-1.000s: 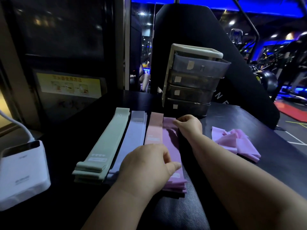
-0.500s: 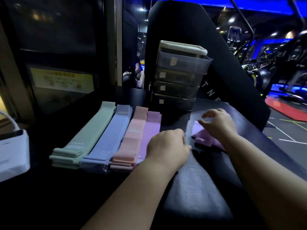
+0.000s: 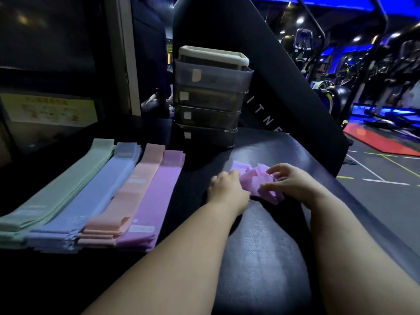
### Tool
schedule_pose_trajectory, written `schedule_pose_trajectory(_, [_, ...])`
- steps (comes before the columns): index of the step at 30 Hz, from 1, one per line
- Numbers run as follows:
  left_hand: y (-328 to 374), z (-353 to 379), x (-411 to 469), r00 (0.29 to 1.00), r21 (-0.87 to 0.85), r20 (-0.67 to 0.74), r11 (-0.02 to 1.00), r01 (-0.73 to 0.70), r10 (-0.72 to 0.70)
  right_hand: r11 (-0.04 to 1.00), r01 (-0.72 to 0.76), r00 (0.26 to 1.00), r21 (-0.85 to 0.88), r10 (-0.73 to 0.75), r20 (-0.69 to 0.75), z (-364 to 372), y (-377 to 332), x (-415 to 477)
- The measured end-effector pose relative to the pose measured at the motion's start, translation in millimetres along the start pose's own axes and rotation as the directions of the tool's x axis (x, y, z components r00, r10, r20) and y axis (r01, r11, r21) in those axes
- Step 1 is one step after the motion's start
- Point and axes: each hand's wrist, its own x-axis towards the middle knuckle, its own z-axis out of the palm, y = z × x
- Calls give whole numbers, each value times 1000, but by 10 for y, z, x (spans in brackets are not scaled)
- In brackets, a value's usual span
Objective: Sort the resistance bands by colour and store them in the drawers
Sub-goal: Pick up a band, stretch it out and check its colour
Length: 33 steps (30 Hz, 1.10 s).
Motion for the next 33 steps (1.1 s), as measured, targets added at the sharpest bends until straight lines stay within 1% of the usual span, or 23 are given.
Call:
schedule_pose_trajectory(3, [-68, 23, 68, 1000, -41, -9, 999, -1, 0, 999, 29, 999, -20, -30, -33, -12, -3, 52])
schedule_pose_trajectory(5, [-96, 18, 75, 1000, -144, -25, 990, 10, -14, 999, 45, 997, 9, -45, -69, -26, 10, 57])
schedule_pose_trajectory(8, [-141, 6, 88, 993, -327, -114, 945, -3, -36, 983, 62, 991, 173, -41, -124, -75, 32, 43])
schedule_pose_trajectory(11, [-161, -18, 102, 977, -477, -200, 879, -33, -72, 932, 80, 985, 353, -20, -169, -126, 45, 33])
schedule_pose_trajectory(15, [-157, -88, 87, 949, -601, -287, 796, -70, -133, 847, 90, 979, 524, 23, -205, -182, 62, 42])
schedule_pose_trajectory(19, [-148, -157, 67, 926, -664, -333, 741, -96, -177, 781, 129, 961, 611, 55, -273, -229, 75, 52])
schedule_pose_trajectory(22, [-141, -180, 95, 903, -750, -348, 653, -107, -252, 771, 135, 926, 623, 125, -356, -255, 116, 72])
schedule_pose_trajectory(24, [-135, -200, 108, 879, -799, -365, 587, -128, -306, 787, 115, 898, 606, 179, -401, -266, 172, 112])
schedule_pose_trajectory(26, [-128, -210, 114, 874, -832, -368, 531, -158, -317, 840, 58, 885, 539, 206, -416, -248, 223, 167])
schedule_pose_trajectory(28, [-120, -207, 101, 887, -829, -360, 535, -161, -291, 909, -39, 900, 414, 212, -380, -201, 252, 220])
schedule_pose_trajectory(30, [-109, -200, 88, 906, -827, -340, 540, -160, -252, 961, -128, 922, 245, 206, -327, -146, 233, 232])
schedule_pose_trajectory(31, [-105, -197, 88, 915, -832, -328, 530, -162, -236, 975, -158, 923, 153, 201, -329, -120, 217, 232])
schedule_pose_trajectory(33, [-79, -200, 78, 931, -853, -296, 497, -158, -213, 989, -147, 902, 5, 136, -409, -94, 142, 186])
